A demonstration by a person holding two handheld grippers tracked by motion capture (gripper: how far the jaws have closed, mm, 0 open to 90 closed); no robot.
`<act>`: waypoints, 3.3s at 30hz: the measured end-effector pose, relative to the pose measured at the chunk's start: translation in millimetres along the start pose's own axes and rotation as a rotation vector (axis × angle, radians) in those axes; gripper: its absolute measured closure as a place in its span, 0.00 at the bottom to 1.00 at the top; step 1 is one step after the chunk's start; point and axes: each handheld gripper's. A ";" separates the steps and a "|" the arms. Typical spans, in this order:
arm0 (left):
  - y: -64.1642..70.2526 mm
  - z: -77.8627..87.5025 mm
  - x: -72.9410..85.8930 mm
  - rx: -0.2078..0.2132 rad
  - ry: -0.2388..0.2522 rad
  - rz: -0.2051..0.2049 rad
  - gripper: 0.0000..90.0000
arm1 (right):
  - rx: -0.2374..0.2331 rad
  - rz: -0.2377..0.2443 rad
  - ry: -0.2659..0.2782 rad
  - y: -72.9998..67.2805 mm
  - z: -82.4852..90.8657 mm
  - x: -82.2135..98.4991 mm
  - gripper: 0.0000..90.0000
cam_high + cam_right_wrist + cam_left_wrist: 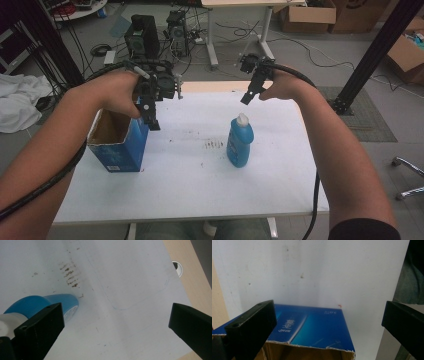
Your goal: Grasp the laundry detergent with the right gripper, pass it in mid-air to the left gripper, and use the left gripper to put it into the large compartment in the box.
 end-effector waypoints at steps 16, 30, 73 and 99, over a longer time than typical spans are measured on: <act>9.4 0.1 0.1 0.000 0.012 -0.001 0.00 | 0.005 0.012 0.011 -4.2 0.9 -4.7 0.00; 12.3 -1.9 4.5 -0.004 0.028 0.008 0.00 | -0.093 -0.072 0.505 -7.2 28.6 1.2 0.00; 14.6 -0.4 14.3 -0.005 0.092 -0.031 0.00 | 0.145 -0.397 0.965 -89.7 58.2 237.1 0.00; 15.7 -1.5 12.0 -0.010 0.110 -0.029 0.00 | 0.175 -0.382 0.838 -168.3 -78.2 203.9 0.00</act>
Point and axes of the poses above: each handheld gripper's, and its own axes: z roughly backward along the jaws, x roughly out of its underside, y roughly to its right, and after that the axes turned 13 degrees about y, right-handed
